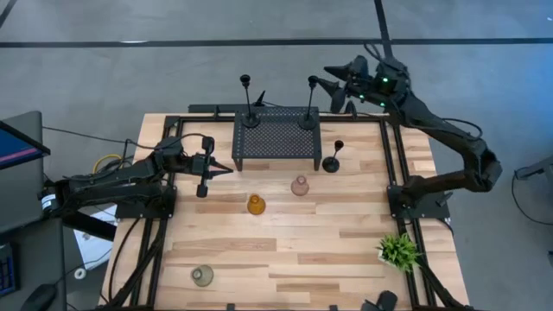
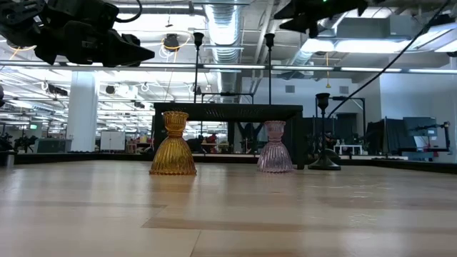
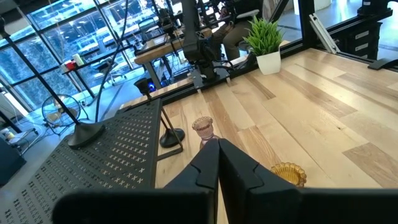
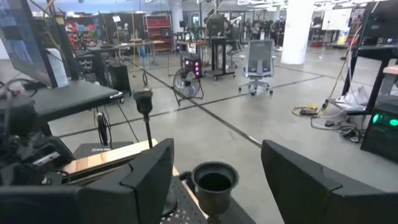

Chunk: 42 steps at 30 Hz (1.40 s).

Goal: Pick & Place candle stick holders
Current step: Put the black candle holder on the shelf

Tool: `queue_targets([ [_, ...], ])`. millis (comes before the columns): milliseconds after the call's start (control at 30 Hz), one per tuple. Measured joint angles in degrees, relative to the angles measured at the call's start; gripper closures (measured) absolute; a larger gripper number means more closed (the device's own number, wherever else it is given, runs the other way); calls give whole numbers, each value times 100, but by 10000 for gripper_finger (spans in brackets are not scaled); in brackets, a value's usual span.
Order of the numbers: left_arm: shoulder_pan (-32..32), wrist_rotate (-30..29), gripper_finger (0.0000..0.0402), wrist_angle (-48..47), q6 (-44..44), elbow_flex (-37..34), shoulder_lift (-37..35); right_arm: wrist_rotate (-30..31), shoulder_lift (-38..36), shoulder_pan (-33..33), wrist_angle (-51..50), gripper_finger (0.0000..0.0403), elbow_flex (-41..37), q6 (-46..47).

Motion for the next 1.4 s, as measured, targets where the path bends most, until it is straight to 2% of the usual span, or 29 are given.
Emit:
queue_targets([
  [333,1,1,396,0,0,0,0,-3,-939,6,-1630,170,0,-1],
  [667,1,0,395,0,0,0,0,-11,-1231,768,-4166,170,-2,-192],
  [933,-1,0,393,-2,0,0,0,-3,-987,1365,-5163,170,-2,203],
  [1167,0,0,394,-2,0,0,0,6,-568,1812,-5583,173,-2,-164],
  [1400,0,1,395,-2,0,0,0,759,50,2126,-6088,204,-2,-435],
])
